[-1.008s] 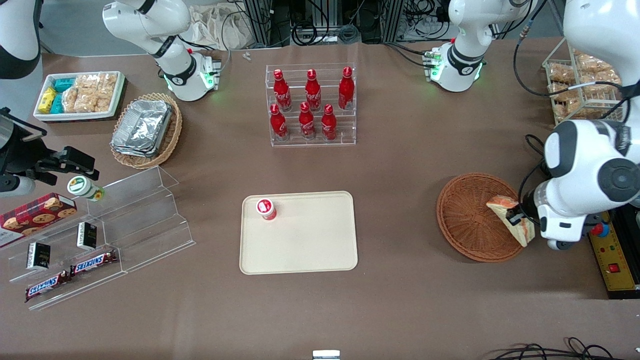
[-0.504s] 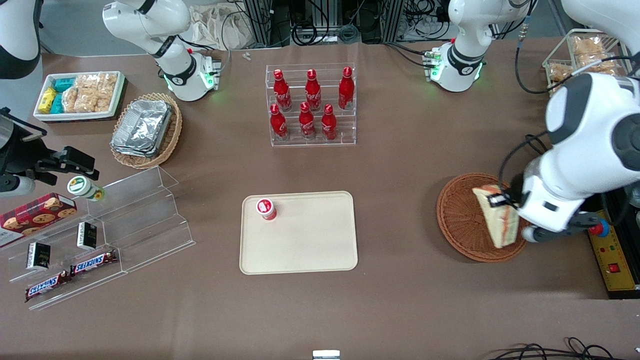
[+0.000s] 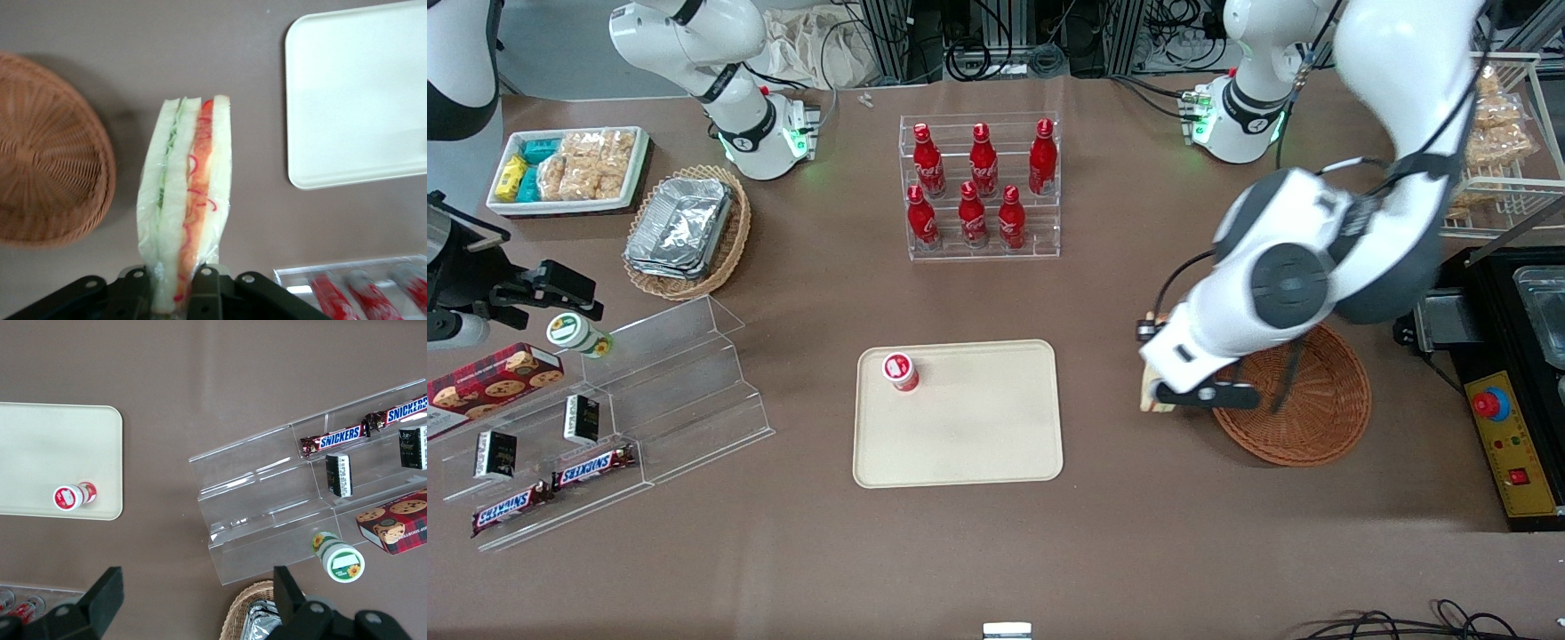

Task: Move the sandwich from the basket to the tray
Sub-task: 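Carry the sandwich over the cream tray and lower it beside the cup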

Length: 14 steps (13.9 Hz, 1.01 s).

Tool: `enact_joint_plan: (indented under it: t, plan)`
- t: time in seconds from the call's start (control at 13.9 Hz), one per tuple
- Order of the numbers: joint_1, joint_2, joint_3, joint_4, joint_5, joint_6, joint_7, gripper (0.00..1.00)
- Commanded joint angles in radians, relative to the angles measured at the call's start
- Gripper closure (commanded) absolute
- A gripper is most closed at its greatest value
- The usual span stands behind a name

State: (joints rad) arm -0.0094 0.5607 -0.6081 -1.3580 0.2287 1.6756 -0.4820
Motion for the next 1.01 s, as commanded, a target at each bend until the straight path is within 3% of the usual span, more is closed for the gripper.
enact_joint_plan:
  t: [0.0, 0.5, 0.94]
  plan:
    - [-0.096, 0.093, -0.006, 0.043, 0.096, 0.045, -0.146, 1.00]
    - [-0.217, 0.257, 0.028, 0.045, 0.130, 0.334, -0.380, 1.00]
    - [-0.356, 0.327, 0.157, 0.057, 0.135, 0.478, -0.464, 1.00]
